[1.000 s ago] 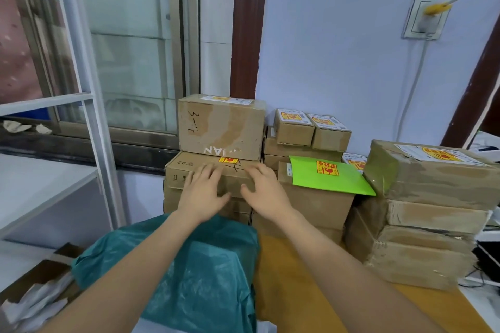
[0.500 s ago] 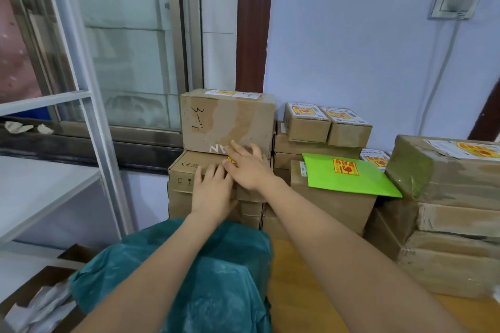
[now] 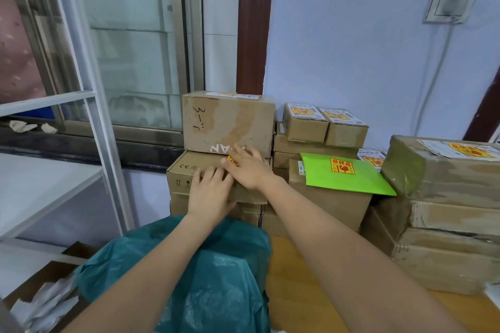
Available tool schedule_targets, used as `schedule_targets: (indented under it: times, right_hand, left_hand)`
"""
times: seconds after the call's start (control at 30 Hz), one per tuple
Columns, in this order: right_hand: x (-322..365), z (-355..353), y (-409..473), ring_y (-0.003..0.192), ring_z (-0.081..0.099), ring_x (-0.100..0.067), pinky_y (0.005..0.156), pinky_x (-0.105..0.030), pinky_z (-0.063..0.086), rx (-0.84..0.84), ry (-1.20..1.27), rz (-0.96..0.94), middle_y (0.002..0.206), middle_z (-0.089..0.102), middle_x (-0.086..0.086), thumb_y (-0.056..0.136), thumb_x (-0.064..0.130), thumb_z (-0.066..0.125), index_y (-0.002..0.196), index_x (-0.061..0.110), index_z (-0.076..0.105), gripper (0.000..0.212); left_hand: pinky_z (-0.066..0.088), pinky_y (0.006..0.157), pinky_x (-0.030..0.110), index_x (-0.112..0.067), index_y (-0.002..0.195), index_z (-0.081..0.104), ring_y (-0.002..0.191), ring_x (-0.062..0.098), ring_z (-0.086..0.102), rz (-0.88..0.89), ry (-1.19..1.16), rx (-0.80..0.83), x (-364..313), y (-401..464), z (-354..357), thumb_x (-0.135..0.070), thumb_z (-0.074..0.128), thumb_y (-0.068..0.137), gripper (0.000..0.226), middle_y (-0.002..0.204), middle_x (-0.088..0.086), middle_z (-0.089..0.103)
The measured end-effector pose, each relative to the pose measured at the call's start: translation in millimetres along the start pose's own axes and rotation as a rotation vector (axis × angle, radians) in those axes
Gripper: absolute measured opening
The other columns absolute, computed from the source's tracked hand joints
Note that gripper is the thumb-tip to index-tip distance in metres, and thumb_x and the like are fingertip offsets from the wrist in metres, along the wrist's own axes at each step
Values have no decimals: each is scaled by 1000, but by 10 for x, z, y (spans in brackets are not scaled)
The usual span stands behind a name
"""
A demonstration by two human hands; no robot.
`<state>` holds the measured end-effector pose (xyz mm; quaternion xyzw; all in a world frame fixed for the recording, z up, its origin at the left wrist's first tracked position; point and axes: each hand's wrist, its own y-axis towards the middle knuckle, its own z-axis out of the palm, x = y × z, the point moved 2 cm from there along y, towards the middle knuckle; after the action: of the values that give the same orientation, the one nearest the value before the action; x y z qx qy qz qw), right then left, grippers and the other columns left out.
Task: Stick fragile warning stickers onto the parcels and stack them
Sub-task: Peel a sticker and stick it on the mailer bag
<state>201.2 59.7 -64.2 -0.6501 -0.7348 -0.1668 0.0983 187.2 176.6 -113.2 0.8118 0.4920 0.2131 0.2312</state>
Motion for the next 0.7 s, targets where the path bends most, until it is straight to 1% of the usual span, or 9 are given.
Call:
schedule_targets:
  times: [0.07, 0.17, 0.27, 0.37, 0.43, 0.57, 0.7]
  right_hand:
    - [-21, 8, -28, 147, -1, -17, 117, -49, 8, 0, -6, -1, 160, 7, 9, 98, 55, 23, 152, 27, 21, 60]
    - [-50, -15, -113, 147, 6, -19, 118, -47, 10, -22, -24, -8, 160, 12, 5, 99, 53, 25, 152, 25, 20, 60]
    - [-61, -39, -223, 144, 19, -25, 116, -46, 16, -38, -43, -24, 158, 23, -1, 100, 50, 28, 151, 22, 26, 58]
    - [-55, -39, -322, 137, 33, -29, 112, -46, 25, -42, -63, -38, 148, 40, -9, 99, 48, 30, 143, 18, 39, 55]
    - [-56, -29, -365, 132, 39, -30, 110, -46, 28, -22, -85, -50, 143, 47, -10, 98, 48, 30, 140, 18, 43, 53]
    - [-80, -37, -420, 128, 44, -28, 106, -43, 35, -11, -38, -61, 138, 51, -9, 99, 45, 32, 141, 21, 43, 50]
    - [-121, -65, -484, 129, 43, -29, 104, -40, 37, 2, 3, -26, 138, 50, -12, 98, 44, 35, 141, 16, 42, 52]
  left_hand:
    - [45, 94, 50, -13, 112, 65, 107, 30, 59, -11, -14, 19, -6, 2, -2, -40, 86, 55, 67, 108, 9, 66]
    - [27, 109, 46, -15, 134, 49, 128, 27, 43, -6, -34, 54, -12, -16, -16, -46, 73, 73, 72, 132, 6, 54]
    - [17, 114, 41, -19, 143, 35, 137, 21, 31, -17, -66, 84, 10, -16, -50, -51, 65, 80, 77, 145, 0, 41]
    - [13, 116, 40, -25, 144, 32, 139, 19, 26, -38, -89, 111, -6, 18, -83, -50, 63, 82, 74, 148, -4, 36]
    - [13, 116, 40, -28, 145, 29, 140, 18, 25, -47, -78, 127, -10, 33, -93, -50, 62, 83, 73, 149, -5, 34]
    - [15, 115, 40, -33, 145, 27, 139, 17, 26, -76, -60, 155, 15, 57, -107, -51, 62, 83, 73, 149, -7, 34]
    - [12, 116, 43, -35, 145, 25, 140, 20, 24, -127, -67, 172, -23, 33, -108, -51, 62, 83, 74, 151, -6, 32]
